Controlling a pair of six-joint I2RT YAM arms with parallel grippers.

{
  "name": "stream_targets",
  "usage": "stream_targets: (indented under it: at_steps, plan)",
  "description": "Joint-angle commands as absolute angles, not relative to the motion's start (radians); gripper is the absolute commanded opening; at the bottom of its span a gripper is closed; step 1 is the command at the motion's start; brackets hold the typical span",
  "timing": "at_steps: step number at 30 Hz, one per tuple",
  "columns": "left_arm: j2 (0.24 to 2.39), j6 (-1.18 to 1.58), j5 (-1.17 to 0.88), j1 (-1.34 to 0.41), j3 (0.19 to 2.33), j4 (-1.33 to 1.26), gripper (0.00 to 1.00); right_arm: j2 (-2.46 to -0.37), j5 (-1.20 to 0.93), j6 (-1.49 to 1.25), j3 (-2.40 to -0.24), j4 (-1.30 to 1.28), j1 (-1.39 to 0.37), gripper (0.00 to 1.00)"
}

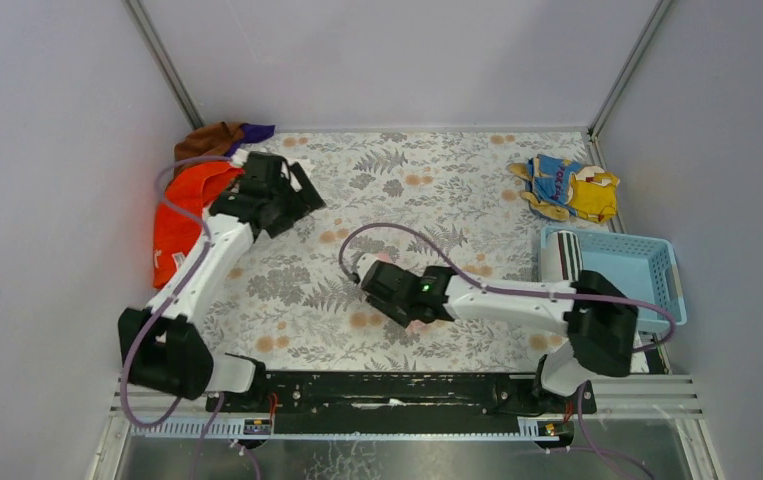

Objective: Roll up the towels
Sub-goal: Pick up the towel at the center of the board, then place the towel in the bin.

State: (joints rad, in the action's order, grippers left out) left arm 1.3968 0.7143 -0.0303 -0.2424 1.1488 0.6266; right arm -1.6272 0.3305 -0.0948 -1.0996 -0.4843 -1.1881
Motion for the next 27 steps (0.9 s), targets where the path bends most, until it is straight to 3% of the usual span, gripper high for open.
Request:
stream_targets:
  at_steps: [1,11,19,22,27]
  plan:
    - [1.258,0.584,0.096,-0.184,1.197,0.757,0.91,-1.439,0.399,-0.124,-1.12,-0.652,-1.119,0.0]
    - [0.986,0.468,0.286,-0.164,1.05,0.707,0.96,-1.15,0.673,-0.082,-1.135,-0.946,-0.799,0.0]
    - [0.969,0.449,0.277,-0.2,0.976,0.661,0.98,-0.912,0.905,0.22,-1.017,-0.782,-0.56,0.0]
    - [0.966,0.45,0.4,-0.273,0.99,0.685,1.0,-0.857,0.859,0.45,-0.913,-0.635,-0.383,0.0]
    - [0.95,0.454,0.484,-0.355,0.986,0.695,1.0,-0.852,0.564,0.551,-0.793,-0.499,0.007,0.0]
